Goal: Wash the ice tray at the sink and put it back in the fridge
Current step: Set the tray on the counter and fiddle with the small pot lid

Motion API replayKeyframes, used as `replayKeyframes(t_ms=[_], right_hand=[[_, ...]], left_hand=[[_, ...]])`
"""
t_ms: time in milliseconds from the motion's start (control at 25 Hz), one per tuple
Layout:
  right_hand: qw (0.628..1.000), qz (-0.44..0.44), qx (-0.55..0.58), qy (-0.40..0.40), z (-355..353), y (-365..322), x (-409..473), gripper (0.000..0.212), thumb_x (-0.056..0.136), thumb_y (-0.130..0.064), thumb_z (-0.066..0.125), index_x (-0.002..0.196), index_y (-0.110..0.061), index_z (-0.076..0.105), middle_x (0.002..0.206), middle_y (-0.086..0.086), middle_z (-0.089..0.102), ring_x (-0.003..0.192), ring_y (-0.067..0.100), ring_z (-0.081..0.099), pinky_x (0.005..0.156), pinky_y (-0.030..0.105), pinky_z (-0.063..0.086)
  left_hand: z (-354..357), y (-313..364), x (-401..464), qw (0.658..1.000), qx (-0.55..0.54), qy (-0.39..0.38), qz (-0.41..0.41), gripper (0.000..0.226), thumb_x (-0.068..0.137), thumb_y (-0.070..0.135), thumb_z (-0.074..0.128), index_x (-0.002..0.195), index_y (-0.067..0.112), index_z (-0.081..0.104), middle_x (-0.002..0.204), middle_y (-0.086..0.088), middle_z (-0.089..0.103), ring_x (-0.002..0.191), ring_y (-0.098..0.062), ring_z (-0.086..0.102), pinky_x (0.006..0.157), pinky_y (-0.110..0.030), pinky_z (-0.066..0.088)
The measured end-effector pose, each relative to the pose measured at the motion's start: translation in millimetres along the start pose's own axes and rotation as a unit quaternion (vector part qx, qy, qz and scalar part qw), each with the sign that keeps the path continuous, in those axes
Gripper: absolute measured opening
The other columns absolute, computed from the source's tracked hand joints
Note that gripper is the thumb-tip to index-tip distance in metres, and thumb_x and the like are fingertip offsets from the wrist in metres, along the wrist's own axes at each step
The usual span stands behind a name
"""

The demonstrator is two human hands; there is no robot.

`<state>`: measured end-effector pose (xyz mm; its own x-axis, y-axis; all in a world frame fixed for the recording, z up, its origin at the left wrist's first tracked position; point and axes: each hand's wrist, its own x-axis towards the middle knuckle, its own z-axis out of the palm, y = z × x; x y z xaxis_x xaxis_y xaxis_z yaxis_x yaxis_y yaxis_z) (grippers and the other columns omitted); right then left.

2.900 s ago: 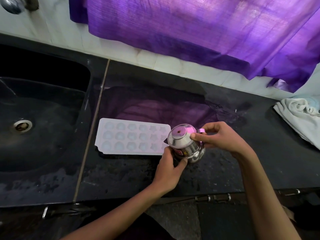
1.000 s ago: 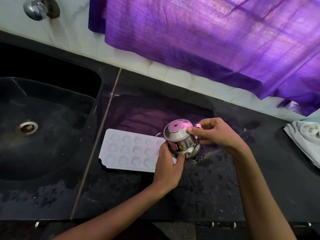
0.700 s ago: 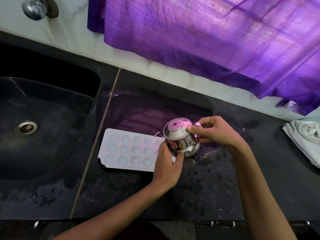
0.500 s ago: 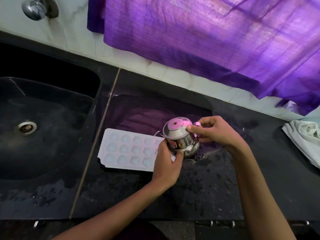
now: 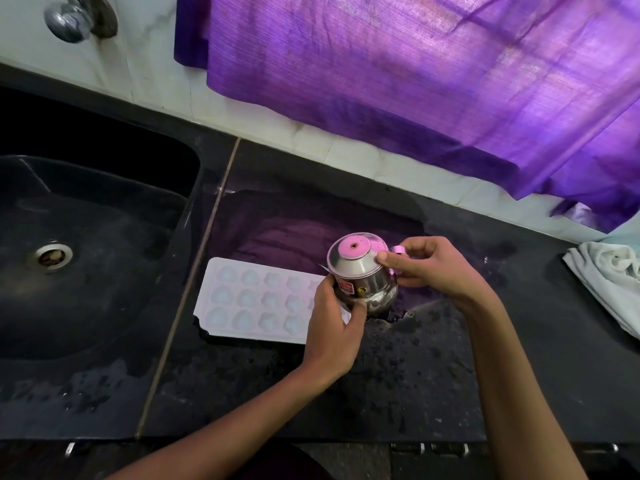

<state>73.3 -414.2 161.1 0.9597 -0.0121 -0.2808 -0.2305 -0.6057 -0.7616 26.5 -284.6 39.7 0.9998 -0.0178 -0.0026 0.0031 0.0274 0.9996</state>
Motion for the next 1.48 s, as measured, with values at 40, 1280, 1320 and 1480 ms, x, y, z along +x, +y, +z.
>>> replayKeyframes(t_ms=[40, 1280, 1320, 1480], right_hand=[[1.000, -0.003, 0.010, 0.003, 0, 2, -1, 0.038, 0.061, -0.039, 0.076, 0.076, -0.006, 0.068, 0.064, -0.004, 0.068, 0.065, 0.006, 0.066, 0.066, 0.021, 0.057], [0.993, -0.019, -0.118, -0.017, 12, -4, -23, 0.056, 0.058, -0.056, 0.070, 0.081, -0.006, 0.070, 0.076, 0.009, 0.073, 0.074, 0.029, 0.069, 0.074, 0.034, 0.057], [0.993, -0.020, -0.116, -0.017, 12, -3, -23, 0.055, 0.058, -0.056, 0.070, 0.081, -0.006, 0.070, 0.077, 0.009, 0.074, 0.076, 0.029, 0.070, 0.074, 0.034, 0.057], [0.994, -0.019, -0.111, -0.016, 11, -3, -24, 0.054, 0.057, -0.056, 0.070, 0.080, -0.007, 0.070, 0.077, 0.009, 0.074, 0.073, 0.024, 0.070, 0.071, 0.028, 0.057]], left_hand=[[0, 0, -1, 1.000, 0.002, 0.002, 0.004, 0.044, 0.090, 0.020, 0.057, 0.130, 0.016, 0.041, 0.123, 0.007, 0.050, 0.107, 0.002, 0.046, 0.081, 0.002, 0.033], [-2, -12, -30, 1.000, -0.010, -0.009, -0.027, 0.028, 0.088, 0.022, 0.058, 0.114, 0.018, 0.047, 0.111, 0.002, 0.054, 0.102, -0.006, 0.051, 0.081, -0.013, 0.041], [-2, -12, -30, 1.000, -0.011, -0.010, -0.027, 0.028, 0.088, 0.022, 0.058, 0.114, 0.018, 0.047, 0.111, 0.002, 0.054, 0.102, -0.007, 0.051, 0.081, -0.015, 0.042], [-1, -11, -31, 0.999, -0.013, -0.016, -0.029, 0.028, 0.089, 0.021, 0.057, 0.114, 0.020, 0.046, 0.112, 0.002, 0.054, 0.103, -0.006, 0.050, 0.081, -0.014, 0.041]])
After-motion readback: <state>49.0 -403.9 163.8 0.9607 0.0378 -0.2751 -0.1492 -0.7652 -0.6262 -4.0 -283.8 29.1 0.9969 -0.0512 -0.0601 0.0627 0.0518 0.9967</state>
